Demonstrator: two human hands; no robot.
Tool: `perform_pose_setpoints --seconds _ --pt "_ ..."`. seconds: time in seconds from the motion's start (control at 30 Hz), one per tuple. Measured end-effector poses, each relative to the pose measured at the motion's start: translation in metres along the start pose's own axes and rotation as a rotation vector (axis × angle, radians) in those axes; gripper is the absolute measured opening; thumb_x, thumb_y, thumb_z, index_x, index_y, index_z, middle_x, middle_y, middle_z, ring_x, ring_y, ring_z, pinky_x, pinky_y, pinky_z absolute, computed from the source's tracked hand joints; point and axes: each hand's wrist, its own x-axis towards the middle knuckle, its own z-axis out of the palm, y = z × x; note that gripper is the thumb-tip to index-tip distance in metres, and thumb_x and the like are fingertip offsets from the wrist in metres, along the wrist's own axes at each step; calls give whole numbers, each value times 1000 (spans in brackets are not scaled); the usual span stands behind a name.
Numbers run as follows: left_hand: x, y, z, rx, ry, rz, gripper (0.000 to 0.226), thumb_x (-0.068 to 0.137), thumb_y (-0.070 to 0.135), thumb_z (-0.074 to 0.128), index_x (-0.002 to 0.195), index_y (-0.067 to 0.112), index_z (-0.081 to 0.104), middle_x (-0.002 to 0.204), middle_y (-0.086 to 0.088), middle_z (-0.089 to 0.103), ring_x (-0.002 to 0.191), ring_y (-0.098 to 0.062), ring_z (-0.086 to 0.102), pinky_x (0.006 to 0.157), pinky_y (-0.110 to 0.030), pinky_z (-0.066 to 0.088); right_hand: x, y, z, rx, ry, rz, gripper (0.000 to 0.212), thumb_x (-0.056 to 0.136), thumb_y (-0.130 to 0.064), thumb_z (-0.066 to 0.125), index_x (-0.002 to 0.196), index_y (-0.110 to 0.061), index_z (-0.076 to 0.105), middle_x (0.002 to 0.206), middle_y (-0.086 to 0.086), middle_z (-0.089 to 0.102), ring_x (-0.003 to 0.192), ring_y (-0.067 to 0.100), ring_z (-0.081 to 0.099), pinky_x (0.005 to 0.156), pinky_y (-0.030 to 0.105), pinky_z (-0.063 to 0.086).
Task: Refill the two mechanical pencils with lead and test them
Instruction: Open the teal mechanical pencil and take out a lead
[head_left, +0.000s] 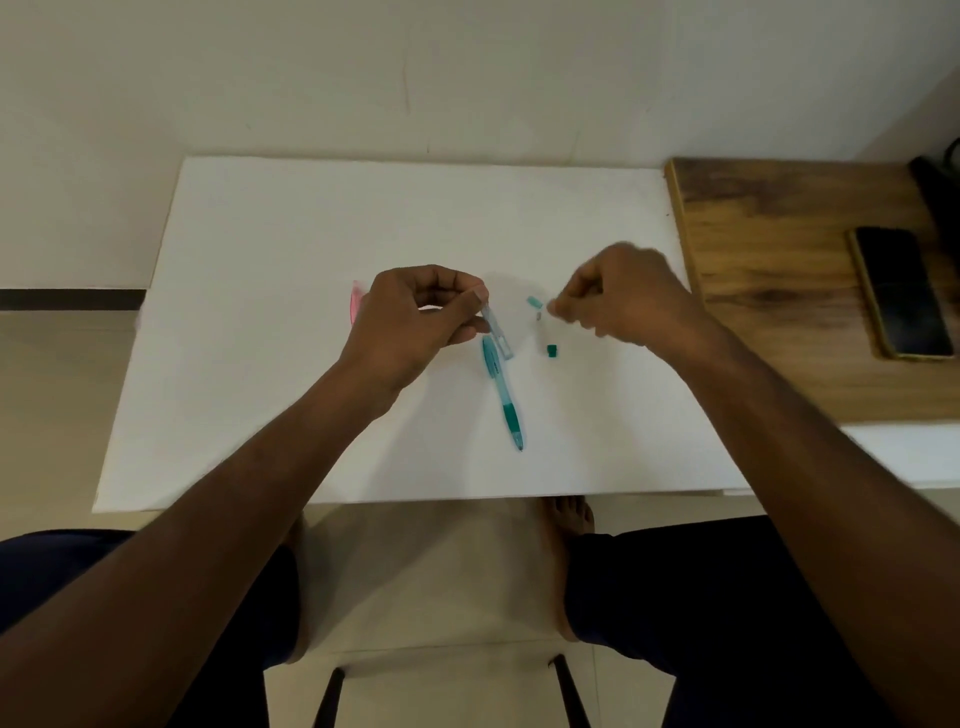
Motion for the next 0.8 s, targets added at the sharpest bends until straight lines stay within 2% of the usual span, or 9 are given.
perform_pose_setpoints --seconds 0.07,0.13,0.2,0.3,0.4,0.47,0.57,0.7,0.8 --pt "1 3 3 -81 27 -28 12 97 17 77 106 11 81 101 -5 82 92 -18 80 81 -24 62 -3 -7 -6 296 69 -91 21 93 -47 76 94 -27 78 85 -11 80 75 6 76 65 19 60" --pt "0 5 8 -168 61 -51 14 97 17 77 108 9 81 101 -6 82 95 -19 79 84 -24 62 -11 -20 -5 519 -55 -166 22 95 -46 73 105 -27 77 94 -11 82 87 8 78 81 30 63" --pt "-1 8 14 -222 76 -56 17 97 16 76 111 7 79 104 -9 82 101 -21 79 90 -26 62 -19 -29 4 543 -121 -218 22 93 -41 78 109 -25 75 95 -8 82 90 12 79 83 33 63" --pt "-2 13 22 -376 74 -93 14 99 16 74 108 7 79 100 -8 82 97 -17 79 90 -25 61 -23 -35 12 648 -55 -209 19 92 -29 81 107 -17 77 91 -1 82 85 15 80 83 35 65" --pt "0 16 21 -827 91 -270 46 104 44 63 117 2 75 106 -12 81 98 -20 79 87 -30 64 -26 -36 6 762 -12 -190 13 93 -19 81 105 -14 80 91 4 82 84 17 78 84 35 65" --pt "1 13 17 -1093 12 -305 74 106 63 43 135 -1 66 128 -18 75 118 -27 74 102 -35 60 -30 -39 2 771 -8 -212 12 93 -18 80 104 -14 81 91 3 82 82 17 78 82 33 65" --pt "2 11 15 -1288 -168 -214 94 104 75 23 150 -2 52 150 -20 61 142 -32 57 117 -39 47 -40 -48 7 677 11 -281 12 92 -26 81 102 -19 82 88 -6 81 78 14 77 76 25 62" --pt "1 17 22 -1438 -335 -109 104 99 82 17 159 0 40 161 -19 47 148 -28 47 124 -41 37 -51 -58 14 433 99 -417 7 91 -35 82 97 -33 80 77 -27 73 76 -2 72 68 9 53" --pt "2 16 23 -1499 -389 -65 102 100 80 17 161 1 36 162 -15 43 148 -26 43 128 -41 28 -51 -57 12 440 101 -422 5 91 -37 81 95 -37 78 74 -31 72 78 -1 72 69 12 56"
